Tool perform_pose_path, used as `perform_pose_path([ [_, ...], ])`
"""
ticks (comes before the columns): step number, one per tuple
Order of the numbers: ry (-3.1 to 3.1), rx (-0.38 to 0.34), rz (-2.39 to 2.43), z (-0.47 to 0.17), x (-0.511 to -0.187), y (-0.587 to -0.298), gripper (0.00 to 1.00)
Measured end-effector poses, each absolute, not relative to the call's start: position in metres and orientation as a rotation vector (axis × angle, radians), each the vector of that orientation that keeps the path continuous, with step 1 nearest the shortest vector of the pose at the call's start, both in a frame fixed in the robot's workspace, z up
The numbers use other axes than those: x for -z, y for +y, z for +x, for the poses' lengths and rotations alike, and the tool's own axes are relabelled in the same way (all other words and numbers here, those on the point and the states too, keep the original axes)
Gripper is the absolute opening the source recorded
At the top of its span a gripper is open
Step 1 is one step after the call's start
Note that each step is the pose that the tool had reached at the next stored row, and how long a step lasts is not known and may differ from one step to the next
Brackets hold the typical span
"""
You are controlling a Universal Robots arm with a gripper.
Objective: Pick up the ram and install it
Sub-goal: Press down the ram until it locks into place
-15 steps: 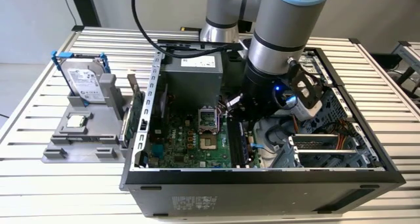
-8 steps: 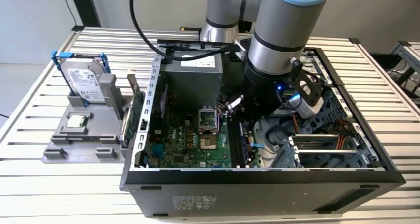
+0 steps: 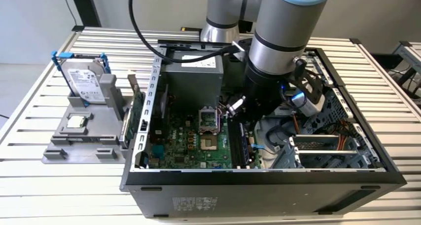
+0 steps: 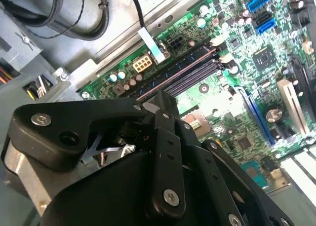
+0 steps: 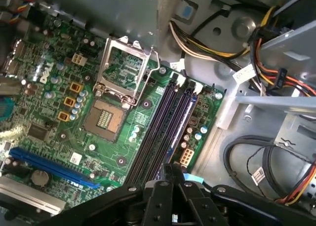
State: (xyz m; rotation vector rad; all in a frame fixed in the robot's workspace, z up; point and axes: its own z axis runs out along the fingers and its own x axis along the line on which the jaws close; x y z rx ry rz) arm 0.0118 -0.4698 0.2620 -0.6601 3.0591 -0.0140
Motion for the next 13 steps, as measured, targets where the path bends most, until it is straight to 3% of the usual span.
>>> perform_pose_path([
  [13, 3.001, 0.013, -0.886, 0.0118, -0.2620, -0.4698, 0.00],
])
